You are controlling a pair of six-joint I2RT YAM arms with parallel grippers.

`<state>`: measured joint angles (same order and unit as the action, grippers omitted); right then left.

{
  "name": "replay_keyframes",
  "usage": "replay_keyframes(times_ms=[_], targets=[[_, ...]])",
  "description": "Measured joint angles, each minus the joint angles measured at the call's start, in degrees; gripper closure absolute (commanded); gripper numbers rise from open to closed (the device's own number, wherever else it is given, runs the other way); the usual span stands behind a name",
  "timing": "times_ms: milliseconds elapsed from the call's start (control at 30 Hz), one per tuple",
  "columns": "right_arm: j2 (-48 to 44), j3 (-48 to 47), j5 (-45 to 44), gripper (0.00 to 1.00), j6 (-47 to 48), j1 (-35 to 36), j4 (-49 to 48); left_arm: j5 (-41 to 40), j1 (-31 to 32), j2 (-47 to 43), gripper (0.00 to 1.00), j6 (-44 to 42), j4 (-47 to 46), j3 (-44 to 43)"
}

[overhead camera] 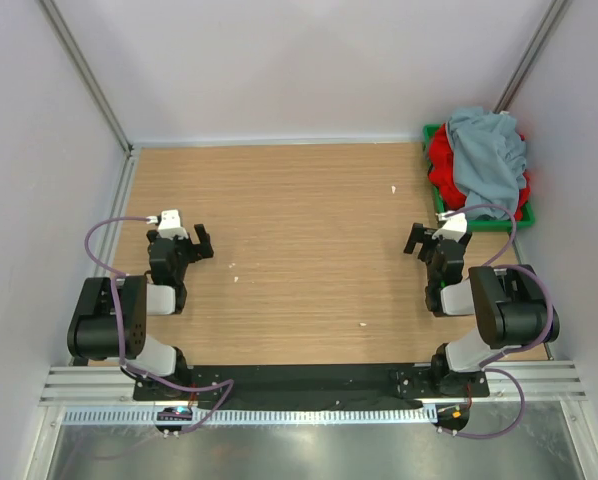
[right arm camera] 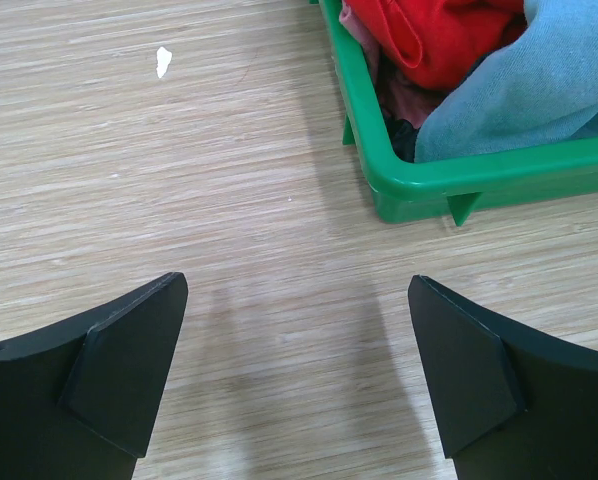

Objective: Fold and stack the t-shirts
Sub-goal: Grab the tshirt from the pile

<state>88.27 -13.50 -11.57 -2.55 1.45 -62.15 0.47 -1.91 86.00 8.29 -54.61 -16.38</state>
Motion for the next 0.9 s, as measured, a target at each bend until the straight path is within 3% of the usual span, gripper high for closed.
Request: replay_keyframes(times_ms=[433, 567, 667, 733, 800, 900], targets=[[-0.7, 0.0, 0.2, 0.0, 0.1, 0.2, 0.6, 0.0, 0.0, 0.0, 0.0, 0.0, 0.0, 0.0], [-14.3, -1.0, 1.3, 0.0, 1.0, 1.9, 13.4, 0.0, 0.1, -0.7, 0.0, -0.1, 0.3, 0.0], [-30.3, -7.3, 1.6, 0.0, 0.0, 3.3, 26.0, -1.5, 1.0, -8.1, 0.0, 0.2, 8.9, -1.0], [-37.5, -14.8, 1.4, 0.0, -3.1, 3.6, 34.6, -2.8, 2.2, -15.8, 0.0, 2.7, 19.1, -5.5], [-42.7, -25.0, 0.3, 0.0, -7.6, 3.7, 44.2, -3.2, 3.1, -22.5, 0.0, 10.4, 31.5, -15.1], [-47.6, -37.7, -6.0, 0.0, -15.9, 3.7, 55.4, 0.6, 3.2, -27.5, 0.0, 20.7, 38.6, -26.8]])
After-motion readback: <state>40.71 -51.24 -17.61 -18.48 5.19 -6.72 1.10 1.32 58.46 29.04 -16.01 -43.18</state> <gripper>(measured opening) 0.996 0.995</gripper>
